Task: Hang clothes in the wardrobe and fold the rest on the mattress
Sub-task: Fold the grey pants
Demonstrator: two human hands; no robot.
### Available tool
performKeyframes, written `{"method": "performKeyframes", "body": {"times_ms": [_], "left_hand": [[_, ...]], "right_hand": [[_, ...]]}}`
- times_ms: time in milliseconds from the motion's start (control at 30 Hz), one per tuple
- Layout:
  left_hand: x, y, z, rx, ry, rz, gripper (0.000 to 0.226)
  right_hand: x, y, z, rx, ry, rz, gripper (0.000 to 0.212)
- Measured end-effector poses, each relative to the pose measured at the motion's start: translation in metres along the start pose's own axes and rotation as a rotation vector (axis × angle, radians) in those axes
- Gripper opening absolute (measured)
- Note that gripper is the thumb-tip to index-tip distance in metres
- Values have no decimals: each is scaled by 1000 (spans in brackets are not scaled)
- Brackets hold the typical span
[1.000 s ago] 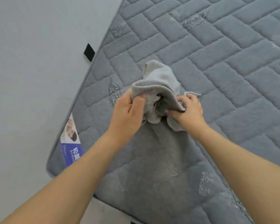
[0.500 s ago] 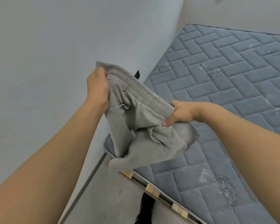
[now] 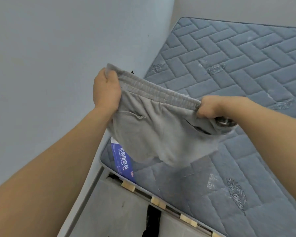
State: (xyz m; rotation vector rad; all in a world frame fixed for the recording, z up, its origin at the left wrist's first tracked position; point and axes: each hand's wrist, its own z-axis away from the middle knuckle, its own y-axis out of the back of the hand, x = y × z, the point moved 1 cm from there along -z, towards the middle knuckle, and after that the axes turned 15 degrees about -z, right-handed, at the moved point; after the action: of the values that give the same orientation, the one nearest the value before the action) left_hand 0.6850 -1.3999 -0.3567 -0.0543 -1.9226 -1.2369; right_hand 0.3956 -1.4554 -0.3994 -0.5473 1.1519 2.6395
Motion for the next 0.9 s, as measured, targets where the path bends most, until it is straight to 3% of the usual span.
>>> {"method": "performKeyframes", "body": {"times_ms": [67,200,367,467,600,700,800,900], "left_hand": [[6,-4,-4,-101,12,-35,32],[7,7,-14,-289,60,-178,33],[21,30,-28,-284,43,-203,31],[29,35,-35,-257,10,-252,35],[38,20,-42,-265,-57,-357,43],[43,-11,-45,-299,-113,-414,46],[45,-64,-48,-354,-197,-473,41],[45,-126,-52,-412,-247,-498,33]], "right_hand": [[-5,6,7,-117,-72,56,19],[-15,12,39,-594,-437,-115,17],[-37,32,67,-823,-448,-246,23],[-43,44,75,-848,-407,-272,24],[-33,55,71,-832,-417,-298,42],[-15,55,57,-791,-480,-318,30],[12,51,25,-657,-540,-236,42],[35,44,-23,-413,-500,59,53]]}}
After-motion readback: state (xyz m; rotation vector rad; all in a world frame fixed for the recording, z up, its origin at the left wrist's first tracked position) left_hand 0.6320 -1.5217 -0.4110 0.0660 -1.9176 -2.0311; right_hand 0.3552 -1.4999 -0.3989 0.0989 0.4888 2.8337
